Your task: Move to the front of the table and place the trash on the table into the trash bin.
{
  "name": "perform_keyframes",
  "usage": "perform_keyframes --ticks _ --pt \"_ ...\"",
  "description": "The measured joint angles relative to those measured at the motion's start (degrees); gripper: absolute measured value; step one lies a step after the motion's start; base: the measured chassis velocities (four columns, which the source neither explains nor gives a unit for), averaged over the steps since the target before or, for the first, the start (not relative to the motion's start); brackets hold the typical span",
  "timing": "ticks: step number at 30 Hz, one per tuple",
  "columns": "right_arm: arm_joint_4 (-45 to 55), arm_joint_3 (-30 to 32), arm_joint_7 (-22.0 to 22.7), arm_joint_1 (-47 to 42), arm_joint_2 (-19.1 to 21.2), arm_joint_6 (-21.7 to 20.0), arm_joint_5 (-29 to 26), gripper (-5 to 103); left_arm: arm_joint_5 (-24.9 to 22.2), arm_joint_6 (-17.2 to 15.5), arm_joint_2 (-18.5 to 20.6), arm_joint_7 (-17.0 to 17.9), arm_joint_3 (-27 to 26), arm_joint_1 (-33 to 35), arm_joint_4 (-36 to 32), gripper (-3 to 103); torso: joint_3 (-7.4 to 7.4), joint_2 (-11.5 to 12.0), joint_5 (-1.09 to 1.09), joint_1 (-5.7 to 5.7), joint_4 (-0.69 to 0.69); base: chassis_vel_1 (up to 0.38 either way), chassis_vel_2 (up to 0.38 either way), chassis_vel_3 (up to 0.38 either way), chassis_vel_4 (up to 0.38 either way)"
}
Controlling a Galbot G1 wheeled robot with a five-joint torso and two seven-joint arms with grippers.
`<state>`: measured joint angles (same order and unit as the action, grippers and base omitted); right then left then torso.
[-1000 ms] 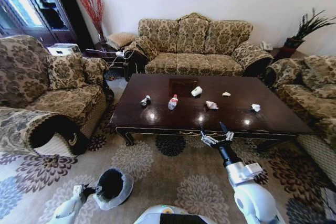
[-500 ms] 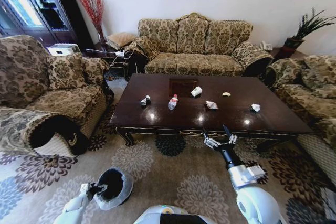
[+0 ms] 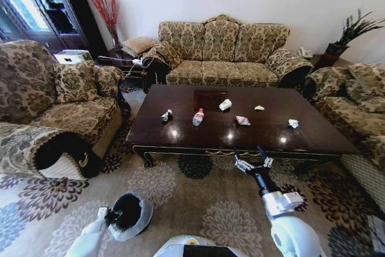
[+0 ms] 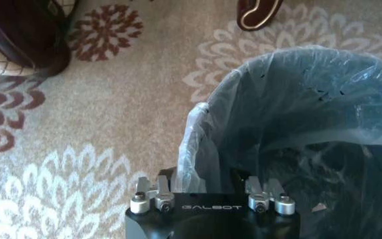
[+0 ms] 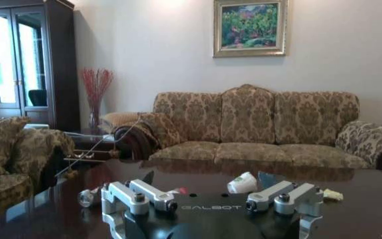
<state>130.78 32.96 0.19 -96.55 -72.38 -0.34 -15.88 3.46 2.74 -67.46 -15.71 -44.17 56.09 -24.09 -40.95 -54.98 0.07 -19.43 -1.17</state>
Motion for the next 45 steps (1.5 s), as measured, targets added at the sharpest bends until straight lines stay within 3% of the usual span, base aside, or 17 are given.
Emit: perform_keyframes --ticks 2,8,16,17,22,28,35,38,40,41,42,45 --pt "0.0 0.0 0.1 -0.1 -0.1 0.0 0.0 100 0.0 0.0 0.0 0.0 0.0 -0.1 0.1 56 0.00 0.0 0.00 0.00 0.00 0.000 0.000 0.000 0.000" --pt "0.2 0.0 0.4 -0.5 -0.2 0.0 0.1 100 -2.2 -0.6 0.0 -0.2 -0.2 1.0 -1.0 36 0.00 0.0 -0.07 0.00 0.02 0.000 0.000 0.000 0.000" --pt "0.3 -0.2 0.7 -0.3 -0.3 0.1 0.1 100 -5.3 -1.4 0.0 -0.3 -0.2 3.4 -3.7 20 0.00 0.0 -0.08 0.00 0.00 0.000 0.000 0.000 0.000" --pt "0.3 -0.2 0.8 -0.3 -0.3 0.2 0.1 100 -6.2 -1.7 0.0 -0.3 -0.3 4.1 -4.7 12 0.00 0.0 -0.08 0.00 0.00 0.000 0.000 0.000 0.000" --pt "0.3 -0.5 1.1 -0.3 -0.7 0.4 0.1 100 -10.0 -4.1 -0.1 -0.2 -0.3 8.0 -10.7 2 0.00 0.0 -0.13 0.00 0.01 0.000 0.000 0.000 0.000" --pt "0.0 -1.0 1.1 0.2 -1.2 0.5 0.0 100 -13.3 -5.1 -0.1 0.9 -0.5 11.3 -16.2 0 0.00 0.0 -0.08 0.00 0.00 0.000 0.000 0.000 0.000" --pt "-0.5 -1.1 1.3 1.1 -1.6 0.7 -0.8 100 -20.3 -5.3 -0.1 3.7 -2.4 18.4 -24.8 0 0.00 0.0 -0.10 0.00 0.01 0.000 0.000 0.000 0.000" --pt "-2.1 -1.6 1.3 3.5 -1.7 0.9 -1.7 100 -27.8 -6.9 -0.6 6.2 -6.1 27.3 -38.3 0 0.00 0.0 -0.05 0.00 0.01 0.000 0.000 0.000 0.000" --pt "-2.6 -1.8 1.2 4.2 -1.8 1.1 -1.9 100 -29.1 -7.1 -1.0 6.5 -7.3 29.4 -41.4 0 0.01 0.0 -0.06 0.00 0.02 0.000 0.000 0.000 0.000" --pt "-3.7 -2.4 0.8 5.7 -2.3 1.9 -2.7 100 -31.9 -7.7 -2.3 7.5 -11.2 34.9 -49.4 0 0.00 0.0 -0.10 0.00 0.03 0.000 0.000 0.000 0.000" --pt "-3.7 -2.4 0.8 5.7 -2.3 1.9 -2.7 100 -31.9 -7.7 -2.3 7.5 -11.2 34.9 -49.4 0 0.00 0.0 -0.10 0.00 0.03 0.000 0.000 0.000 0.000" --pt "-5.7 -3.3 -1.1 8.7 -3.3 4.2 -3.3 100 -35.8 -8.4 -5.1 9.3 -19.2 44.3 -65.1 0 0.00 0.0 0.00 0.00 -0.06 0.000 0.000 0.000 0.000"
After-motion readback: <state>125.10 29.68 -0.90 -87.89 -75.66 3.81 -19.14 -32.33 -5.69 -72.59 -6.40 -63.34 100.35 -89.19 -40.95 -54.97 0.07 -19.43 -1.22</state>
